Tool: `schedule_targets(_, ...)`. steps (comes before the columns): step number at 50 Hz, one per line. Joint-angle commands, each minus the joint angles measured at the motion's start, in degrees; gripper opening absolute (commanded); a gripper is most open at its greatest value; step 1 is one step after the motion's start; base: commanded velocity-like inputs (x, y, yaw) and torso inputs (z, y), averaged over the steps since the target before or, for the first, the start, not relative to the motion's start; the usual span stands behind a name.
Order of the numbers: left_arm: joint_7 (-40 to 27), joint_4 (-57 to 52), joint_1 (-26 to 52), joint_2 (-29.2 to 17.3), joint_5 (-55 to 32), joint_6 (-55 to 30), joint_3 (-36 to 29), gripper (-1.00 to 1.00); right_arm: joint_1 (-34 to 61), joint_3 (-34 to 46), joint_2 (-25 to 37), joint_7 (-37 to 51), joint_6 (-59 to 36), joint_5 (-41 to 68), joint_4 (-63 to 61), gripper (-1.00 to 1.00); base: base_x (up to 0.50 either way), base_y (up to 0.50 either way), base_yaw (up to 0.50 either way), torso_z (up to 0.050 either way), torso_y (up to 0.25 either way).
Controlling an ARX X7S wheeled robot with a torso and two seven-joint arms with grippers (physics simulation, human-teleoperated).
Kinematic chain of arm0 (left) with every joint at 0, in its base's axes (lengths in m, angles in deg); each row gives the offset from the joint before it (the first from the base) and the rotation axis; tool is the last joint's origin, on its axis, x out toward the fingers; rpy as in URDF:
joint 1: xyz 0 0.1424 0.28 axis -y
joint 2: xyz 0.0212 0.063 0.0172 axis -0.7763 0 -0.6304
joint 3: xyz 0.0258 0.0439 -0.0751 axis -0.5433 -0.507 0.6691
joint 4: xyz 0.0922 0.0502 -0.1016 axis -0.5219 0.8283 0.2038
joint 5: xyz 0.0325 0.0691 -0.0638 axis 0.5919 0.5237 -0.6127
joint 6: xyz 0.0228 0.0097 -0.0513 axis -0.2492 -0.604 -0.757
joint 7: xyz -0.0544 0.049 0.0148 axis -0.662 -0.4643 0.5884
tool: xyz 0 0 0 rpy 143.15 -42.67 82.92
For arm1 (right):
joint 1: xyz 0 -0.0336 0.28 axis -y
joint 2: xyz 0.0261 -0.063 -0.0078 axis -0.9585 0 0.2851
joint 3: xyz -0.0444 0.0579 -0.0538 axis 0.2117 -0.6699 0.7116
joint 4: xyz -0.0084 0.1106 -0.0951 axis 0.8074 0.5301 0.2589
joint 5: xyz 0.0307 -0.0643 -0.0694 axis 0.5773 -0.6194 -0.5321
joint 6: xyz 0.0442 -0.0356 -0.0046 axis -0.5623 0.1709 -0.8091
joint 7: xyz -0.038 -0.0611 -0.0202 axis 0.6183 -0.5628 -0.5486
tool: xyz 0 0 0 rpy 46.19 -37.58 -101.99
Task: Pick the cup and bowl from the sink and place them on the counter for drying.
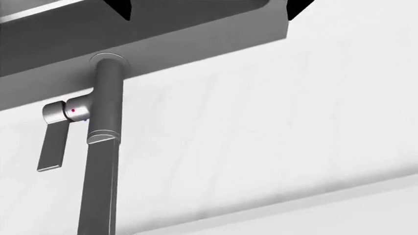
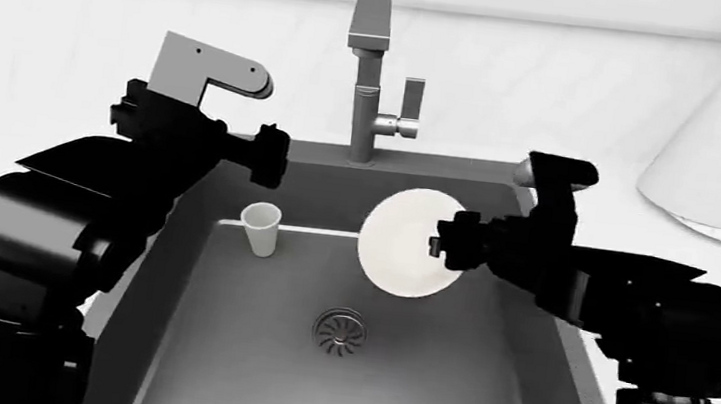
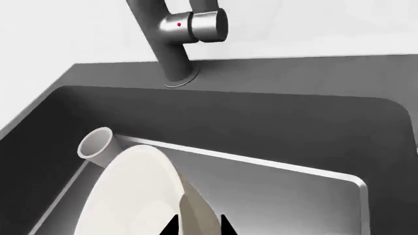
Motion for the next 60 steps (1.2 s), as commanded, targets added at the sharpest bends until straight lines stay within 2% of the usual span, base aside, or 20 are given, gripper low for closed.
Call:
schedule_targets(1,-0.18,-0.16,-0.52,0.80,0.12,0.84,0.27,1.00,-0.39,-12.54,4.52,6.31,-13.93,4.24,-17.43,-1.00,0.00,0.00,0.00,0.000,0.000)
schedule_targets(4,-0.38,-0.02,-0.47,1.04,0.07,0.92,0.32,1.00,-0.68,-17.73,6.13,9.00,-18.44,6.84,-22.82,-1.00,0.00,0.00,0.00,0.000,0.000)
schedule_targets(10,-0.14,0.36,-0.27,0.86,0.03,1.21,-0.06,1.00,-4.34,-27.37,15.87,30.76,-18.48,33.81,-25.01,-1.00,0.00,0.00,0.00,0.000,0.000)
schedule_targets(11,-0.26,0.51,-0.65,1.02,0.11,1.50,-0.21,1.00,-6.42,-30.94,19.60,37.74,-18.54,42.40,-25.38,-1.00,0.00,0.00,0.00,0.000,0.000)
schedule_targets(16,-0.17,0.49,-0.41,1.01,-0.01,1.28,-0.56,1.00,-13.37,-40.05,23.89,50.56,-17.90,54.84,-27.50,-1.00,0.00,0.00,0.00,0.000,0.000)
schedule_targets(26,-0.52,0.54,-0.36,1.58,-0.30,1.46,-0.61,1.00,-25.13,-50.70,33.39,58.28,-16.39,68.57,-25.54,-1.00,0.00,0.00,0.00,0.000,0.000)
schedule_targets(31,-0.67,-0.12,-0.51,1.36,-0.58,1.05,-0.38,1.00,-32.49,-59.39,35.58,57.07,-16.85,68.22,-25.47,-1.00,0.00,0.00,0.00,0.000,0.000)
schedule_targets(41,-0.76,-0.16,-0.89,1.31,-0.83,1.28,-0.51,1.00,-43.52,-66.87,34.80,50.08,-15.68,61.73,-26.31,-1.00,0.00,0.00,0.00,0.000,0.000)
schedule_targets(49,-0.95,0.01,-1.43,1.14,-1.05,1.53,-0.24,1.00,-49.39,-64.93,30.12,39.57,-10.01,51.11,-26.75,-1.00,0.00,0.00,0.00,0.000,0.000)
schedule_targets(60,-1.20,-0.23,-1.98,0.86,-1.23,1.64,-0.26,1.00,-54.43,-63.05,27.27,32.70,-4.52,43.99,-25.55,-1.00,0.00,0.00,0.00,0.000,0.000)
